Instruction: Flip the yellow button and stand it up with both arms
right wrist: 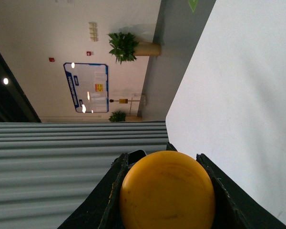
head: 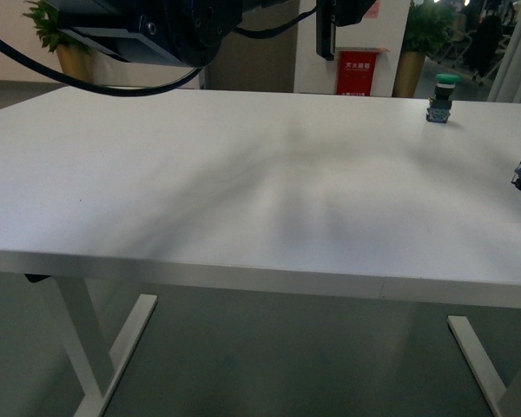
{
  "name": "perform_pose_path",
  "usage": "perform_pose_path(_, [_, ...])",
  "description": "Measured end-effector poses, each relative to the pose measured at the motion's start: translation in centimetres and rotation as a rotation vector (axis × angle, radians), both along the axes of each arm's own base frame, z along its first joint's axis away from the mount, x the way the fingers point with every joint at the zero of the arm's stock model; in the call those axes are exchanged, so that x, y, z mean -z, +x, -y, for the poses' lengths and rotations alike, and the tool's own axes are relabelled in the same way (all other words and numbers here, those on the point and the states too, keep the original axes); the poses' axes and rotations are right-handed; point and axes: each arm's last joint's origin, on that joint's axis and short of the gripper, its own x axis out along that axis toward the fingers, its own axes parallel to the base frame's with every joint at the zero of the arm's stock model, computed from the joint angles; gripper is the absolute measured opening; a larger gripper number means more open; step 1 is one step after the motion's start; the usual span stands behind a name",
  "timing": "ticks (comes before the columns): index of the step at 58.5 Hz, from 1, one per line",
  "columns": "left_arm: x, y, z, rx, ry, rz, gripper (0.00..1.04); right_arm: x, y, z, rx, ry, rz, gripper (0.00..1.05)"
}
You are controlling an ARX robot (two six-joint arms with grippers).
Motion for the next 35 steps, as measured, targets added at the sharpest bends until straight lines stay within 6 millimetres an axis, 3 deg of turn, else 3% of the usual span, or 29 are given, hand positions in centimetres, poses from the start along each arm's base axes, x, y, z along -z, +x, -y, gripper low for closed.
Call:
perform_pose_path(12, [0.2,0.2,-0.2,-0.008,0.010,-0.011,0.37,0.2,-0.1,0.0,0.008,0.004,-0.010,0.36])
perform_pose_path(22, [0.5,0.8,-1.5,-0.072,0.058,0.004,0.68,1.0,-0.2,0.0,0.006,-0.019,-0.024,0.36])
perform_pose_path(32, [-0.1,-0.4,-5.9,-0.176,0.161,0.034,0.98,1.2,-0.2,0.3,0.025,-0.032,-0.025,0.36])
perform_pose_path(35, [-0.9,-1.2,-7.2,-0.233,0.225,0.033,1.00,1.3,-0.2,0.4,0.028,-0.034,-0.025,0.36])
